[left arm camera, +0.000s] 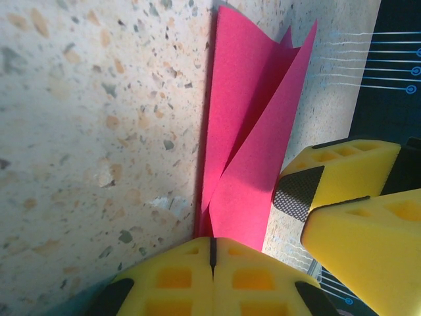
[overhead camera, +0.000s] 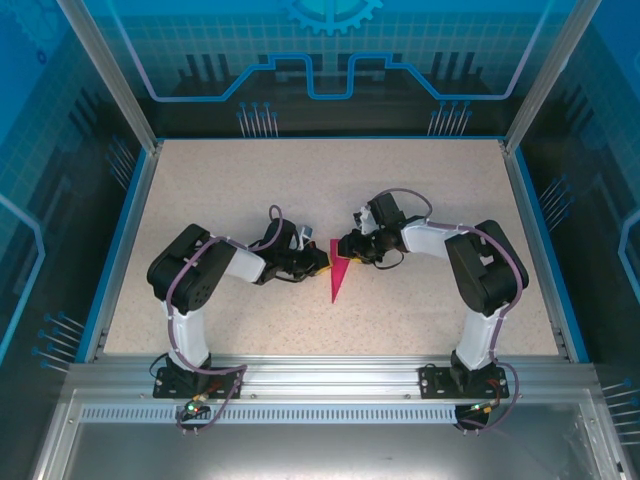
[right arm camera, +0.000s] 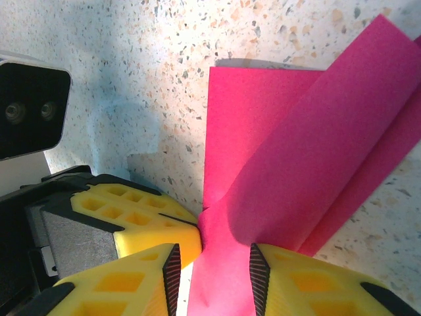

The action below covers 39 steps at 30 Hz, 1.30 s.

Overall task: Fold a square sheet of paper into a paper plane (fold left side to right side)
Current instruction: Fold the wing for the fifth time at the center of the table.

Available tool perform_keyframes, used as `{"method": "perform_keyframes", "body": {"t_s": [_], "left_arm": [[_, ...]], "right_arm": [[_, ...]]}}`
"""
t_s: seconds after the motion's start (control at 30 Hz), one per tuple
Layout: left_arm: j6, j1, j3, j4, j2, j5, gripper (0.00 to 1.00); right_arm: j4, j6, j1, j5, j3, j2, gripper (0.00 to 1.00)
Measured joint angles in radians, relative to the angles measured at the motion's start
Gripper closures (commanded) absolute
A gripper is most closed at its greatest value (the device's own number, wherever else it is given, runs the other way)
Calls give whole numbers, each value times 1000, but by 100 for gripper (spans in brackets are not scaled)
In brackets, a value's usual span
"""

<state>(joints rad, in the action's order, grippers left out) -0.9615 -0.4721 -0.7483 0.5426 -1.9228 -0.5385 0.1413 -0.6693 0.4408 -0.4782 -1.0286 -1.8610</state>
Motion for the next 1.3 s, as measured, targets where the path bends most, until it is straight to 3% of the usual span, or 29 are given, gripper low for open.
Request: {"method": "perform_keyframes", "body": {"t_s": [0.63,1.3], "left_arm": [[55,0,-34,-81,7,4,100],[100,8,-83,-154,7,19,100]], "right_arm": [[34,46,-27,10,16,96,58],[15,41,-29,-2,42,96,61]]}}
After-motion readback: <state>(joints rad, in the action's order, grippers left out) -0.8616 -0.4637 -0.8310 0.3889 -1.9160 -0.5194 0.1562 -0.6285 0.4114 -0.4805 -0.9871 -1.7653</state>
